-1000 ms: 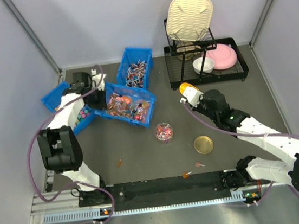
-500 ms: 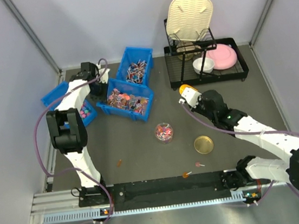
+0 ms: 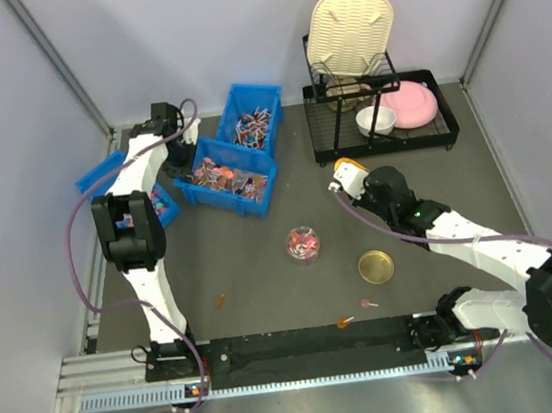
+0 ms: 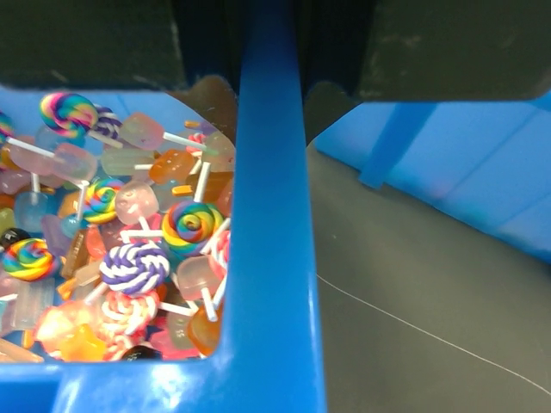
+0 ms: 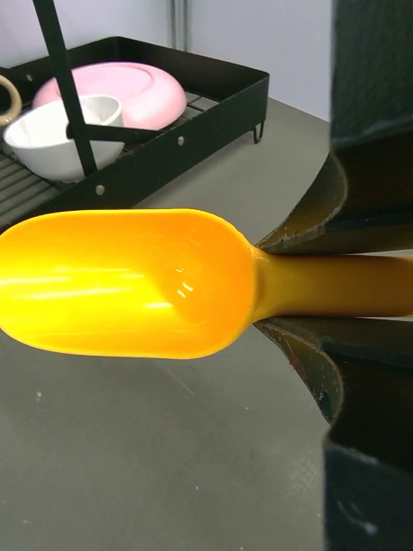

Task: Pack the candies
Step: Place the storage box at the center of the board.

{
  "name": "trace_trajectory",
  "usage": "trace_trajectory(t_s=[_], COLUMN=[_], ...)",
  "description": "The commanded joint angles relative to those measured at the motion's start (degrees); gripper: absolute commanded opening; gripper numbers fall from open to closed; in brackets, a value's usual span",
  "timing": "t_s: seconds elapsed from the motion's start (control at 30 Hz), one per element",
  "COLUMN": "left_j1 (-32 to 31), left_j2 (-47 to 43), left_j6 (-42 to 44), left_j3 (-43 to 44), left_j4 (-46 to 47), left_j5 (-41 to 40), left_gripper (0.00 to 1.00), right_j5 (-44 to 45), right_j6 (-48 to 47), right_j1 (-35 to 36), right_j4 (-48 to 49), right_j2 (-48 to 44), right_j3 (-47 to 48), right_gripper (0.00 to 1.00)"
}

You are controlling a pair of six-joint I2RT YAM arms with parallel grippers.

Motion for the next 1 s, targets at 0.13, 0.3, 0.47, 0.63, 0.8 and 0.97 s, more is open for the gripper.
trace_trajectory(t_s=[0.13,0.3,0.47,0.63,0.8,0.97], left_j1=[0.17,0.87,2.01,2.37,2.54,4.3], left_j2=[2.76,4.78,6.97,7.77,9.79,11.55], left_j6=[-2.83,-3.01,-3.54,-3.71,-3.27,-3.8], left_j3=[6.91,8.75,11.21,12.53,15.07,17.54], left_j4=[2.48,2.22,1.96,2.83,2.75,2.48], left_j5=[-6.61,-8.11,-8.9,-9.42,-10.92,-10.39], left_gripper=[0.0,0.0,0.0,0.0,0.0,0.02], right_j5=[2.86,2.42,0.4,-1.89,-3.47,-5.49], right_j6=[0.99,1.26,2.57,3.72,4.77,6.26], right_j1=[-4.77,-8.11,-11.8,-16.55,-20.15,-24.63], right_j4=[1.3,0.68,-0.72,-2.83,-4.85,-6.7], right_j2=[3.89,5.39,6.27,7.5,9.52,10.66], right_j3=[1.18,1.45,2.06,2.77,3.82,4.87], right_gripper=[0.0,0.0,0.0,0.0,0.0,0.0])
